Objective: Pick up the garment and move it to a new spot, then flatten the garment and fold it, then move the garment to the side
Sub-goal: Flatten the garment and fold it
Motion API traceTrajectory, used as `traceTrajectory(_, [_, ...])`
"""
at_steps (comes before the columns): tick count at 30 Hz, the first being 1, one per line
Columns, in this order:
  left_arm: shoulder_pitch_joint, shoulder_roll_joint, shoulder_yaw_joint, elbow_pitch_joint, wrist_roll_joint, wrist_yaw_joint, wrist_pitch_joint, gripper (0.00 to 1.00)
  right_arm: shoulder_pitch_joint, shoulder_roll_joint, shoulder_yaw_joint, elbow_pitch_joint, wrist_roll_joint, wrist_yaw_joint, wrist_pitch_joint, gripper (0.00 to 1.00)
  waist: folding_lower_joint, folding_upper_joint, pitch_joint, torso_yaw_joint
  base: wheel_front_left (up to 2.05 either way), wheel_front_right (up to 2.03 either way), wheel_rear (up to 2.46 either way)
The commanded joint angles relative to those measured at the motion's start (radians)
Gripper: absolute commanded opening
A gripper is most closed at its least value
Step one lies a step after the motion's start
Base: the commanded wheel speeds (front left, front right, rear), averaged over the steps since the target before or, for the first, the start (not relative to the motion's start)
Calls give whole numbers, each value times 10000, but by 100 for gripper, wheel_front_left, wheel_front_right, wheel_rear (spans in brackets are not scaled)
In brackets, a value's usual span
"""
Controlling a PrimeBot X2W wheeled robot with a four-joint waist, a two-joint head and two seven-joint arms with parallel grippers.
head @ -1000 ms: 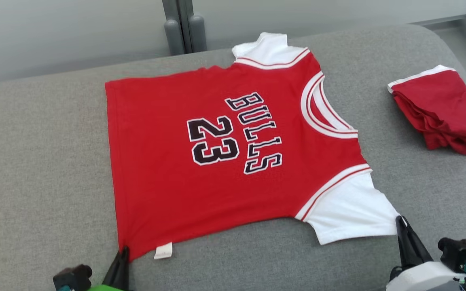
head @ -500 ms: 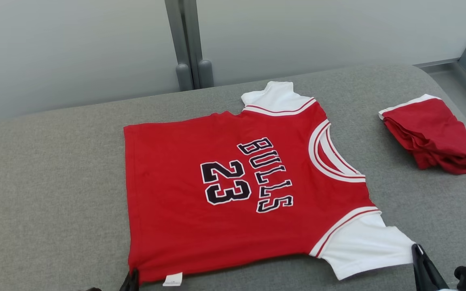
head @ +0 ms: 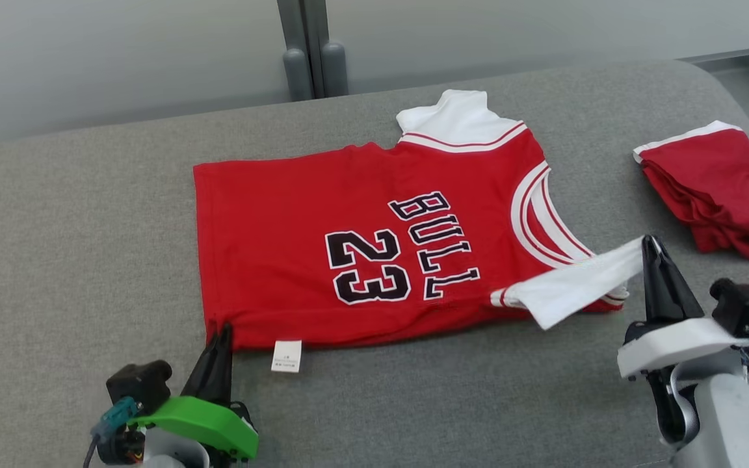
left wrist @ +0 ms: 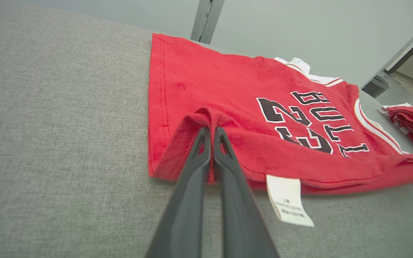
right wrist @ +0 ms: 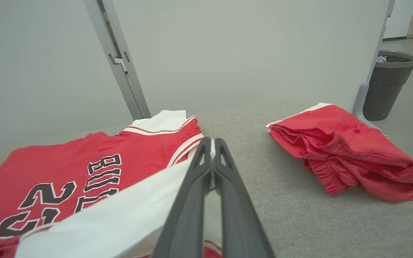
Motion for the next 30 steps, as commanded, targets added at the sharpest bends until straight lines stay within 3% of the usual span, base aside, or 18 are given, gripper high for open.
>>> traceTrajectory(1, [-371, 150, -2, 126, -92, 26, -3, 0, -385, -47, -70, 105, -165, -20, -41, 0, 1, -1, 521, 199, 0, 0, 0])
traceTrajectory(19, [-2404, 307, -176, 1073, -465, 26, -3, 0, -3125, -45, -331, 1472, -1389, -21, -41, 0, 1, -1, 1736, 376, 0, 0, 0])
traceTrajectory(20, [-2429, 289, -105, 1058, -425, 26, -3, 13, -3159, -45, -367, 1463, -1374, -21, -41, 0, 1, -1, 1733, 378, 0, 0, 0])
traceTrajectory(21, [-2433, 265, 2, 1031, -331, 26, -3, 55, -3188, -53, -439, 1374, -1374, -21, -41, 33, 1, -1, 1721, 382, 0, 0, 0])
traceTrajectory(22, [-2391, 219, 82, 1093, -299, 26, -3, 95, -3169, -51, -486, 1353, -1325, -21, -41, 45, 1, -1, 1697, 383, 0, 0, 0])
traceTrajectory(23, [-2356, 173, 241, 1090, -169, 26, -3, 100, -3121, -46, -538, 1309, -1339, -21, -41, 100, 1, -1, 1657, 385, 0, 0, 0])
traceTrajectory(30, [-1447, -205, 1384, 597, 706, 26, -3, 100, -2165, -40, -704, 1011, -1184, -21, -41, 100, 1, -1, 1067, 382, 0, 0, 0])
